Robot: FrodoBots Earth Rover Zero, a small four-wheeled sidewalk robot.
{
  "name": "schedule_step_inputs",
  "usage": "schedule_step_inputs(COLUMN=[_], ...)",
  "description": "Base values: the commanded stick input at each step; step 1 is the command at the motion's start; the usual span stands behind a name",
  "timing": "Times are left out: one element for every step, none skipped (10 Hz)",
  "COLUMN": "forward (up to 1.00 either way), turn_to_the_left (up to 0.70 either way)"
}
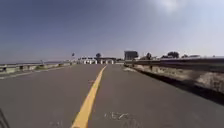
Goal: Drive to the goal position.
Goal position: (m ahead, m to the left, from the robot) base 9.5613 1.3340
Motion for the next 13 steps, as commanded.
schedule_step_inputs(forward=[0.50, 0.50, 0.50, 0.50, 0.50, 0.50, 0.50, 0.50, 0.50, 0.50, 0.50, 0.50, 0.50], turn_to_the_left=[0.00, 0.00, 0.00, 0.00, 0.00, 0.00, 0.00, 0.00, 0.00, 0.00, 0.00, 0.00, 0.00])
